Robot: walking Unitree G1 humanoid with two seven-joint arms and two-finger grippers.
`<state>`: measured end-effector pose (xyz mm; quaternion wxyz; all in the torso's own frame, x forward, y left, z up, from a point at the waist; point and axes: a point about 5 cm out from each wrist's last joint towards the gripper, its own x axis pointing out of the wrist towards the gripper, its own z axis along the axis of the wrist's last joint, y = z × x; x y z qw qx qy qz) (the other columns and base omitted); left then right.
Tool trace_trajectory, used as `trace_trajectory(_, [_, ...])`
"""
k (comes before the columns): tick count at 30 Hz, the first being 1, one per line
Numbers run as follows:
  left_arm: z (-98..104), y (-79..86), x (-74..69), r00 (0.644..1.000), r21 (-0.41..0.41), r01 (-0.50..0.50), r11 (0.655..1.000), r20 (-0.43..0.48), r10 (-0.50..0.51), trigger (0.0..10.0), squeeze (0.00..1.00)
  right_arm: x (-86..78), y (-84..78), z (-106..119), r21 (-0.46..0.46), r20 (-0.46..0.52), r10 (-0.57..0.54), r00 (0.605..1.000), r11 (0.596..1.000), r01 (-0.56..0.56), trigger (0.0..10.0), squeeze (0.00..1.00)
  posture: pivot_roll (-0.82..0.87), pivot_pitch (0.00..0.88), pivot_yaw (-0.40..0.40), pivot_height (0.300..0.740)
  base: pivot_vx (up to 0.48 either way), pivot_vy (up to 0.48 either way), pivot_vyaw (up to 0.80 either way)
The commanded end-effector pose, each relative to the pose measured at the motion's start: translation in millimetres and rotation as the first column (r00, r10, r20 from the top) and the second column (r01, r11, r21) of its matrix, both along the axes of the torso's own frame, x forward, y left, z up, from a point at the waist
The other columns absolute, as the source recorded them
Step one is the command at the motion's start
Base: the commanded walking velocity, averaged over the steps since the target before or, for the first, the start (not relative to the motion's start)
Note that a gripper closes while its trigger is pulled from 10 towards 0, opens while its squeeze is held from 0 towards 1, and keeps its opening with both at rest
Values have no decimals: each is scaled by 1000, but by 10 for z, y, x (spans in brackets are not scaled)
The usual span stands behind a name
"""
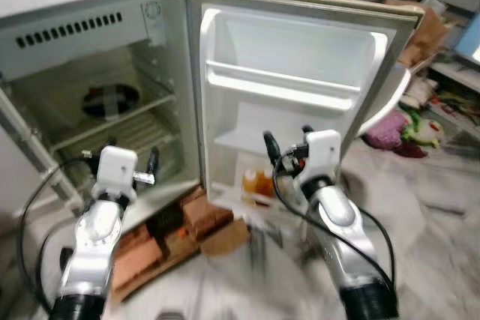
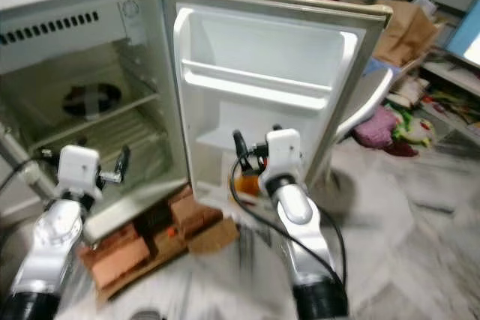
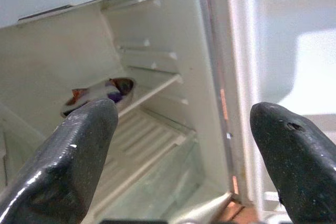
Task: Restocking fridge
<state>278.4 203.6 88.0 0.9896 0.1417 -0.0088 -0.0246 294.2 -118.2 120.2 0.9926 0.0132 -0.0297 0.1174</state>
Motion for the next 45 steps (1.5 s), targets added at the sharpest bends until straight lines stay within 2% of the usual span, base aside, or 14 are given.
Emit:
trace_trajectory(1, [44, 40, 21, 1000, 20, -4, 1000, 16, 3, 10000, 0, 18, 31, 42, 11, 18, 7, 1000, 1000, -7, 10000, 0, 79, 0, -32, 740, 0, -446, 0])
trace_trajectory(6, [47, 46, 32, 1000, 23, -10, 1000, 21, 9, 10000, 0, 38, 27, 50, 3, 23, -4, 1000, 1000, 4, 10000, 0, 80, 0, -37, 740, 0, -425, 0])
trace_trajectory(11, [53, 44, 42, 1000, 28, -13, 1000, 25, 12, 10000, 0, 48, 21, 115, -6, 67, 19, 998, 1000, -18, 10000, 0, 80, 0, -37, 740, 0, -424, 356])
trace_trajectory(14, [53, 37, 50, 1000, 33, -11, 999, 26, 10, 10000, 0, 67, 10, 117, 18, 60, 6, 998, 1000, -7, 10000, 0, 79, 0, -36, 740, 264, -396, 0])
trace_trajectory(22, [45, 29, 50, 1000, 38, -11, 999, 26, 10, 10000, 0, 60, -1, 108, 11, 64, -15, 998, 1000, 15, 10000, 0, 75, 0, -34, 740, 317, -356, 0])
trace_trajectory(27, [40, 27, 48, 1000, 39, -14, 999, 26, 13, 10000, 0, 65, 13, 143, 14, 86, 17, 996, 1000, -18, 10000, 0, 76, 0, -35, 740, 327, -348, 0])
trace_trajectory(30, [30, 35, 45, 1000, 39, -22, 999, 23, 21, 10000, 0, 76, 19, 171, -17, 103, 28, 994, 999, -27, 10000, 0, 77, 0, -36, 740, 326, -349, 756])
trace_trajectory(39, [10, 34, 21, 999, 14, -45, 999, 15, 45, 10000, 0, 96, 48, 183, 3, 108, 39, 993, 999, -40, 10000, 0, 80, 0, -37, 740, 231, -210, 742])
trace_trajectory(45, [-65, 84, -35, 996, -14, -83, 996, -42, 83, 10000, 0, 89, 90, 185, 1, 109, 91, 990, 996, -92, 10000, 0, 82, 0, -34, 740, 0, 0, 720])
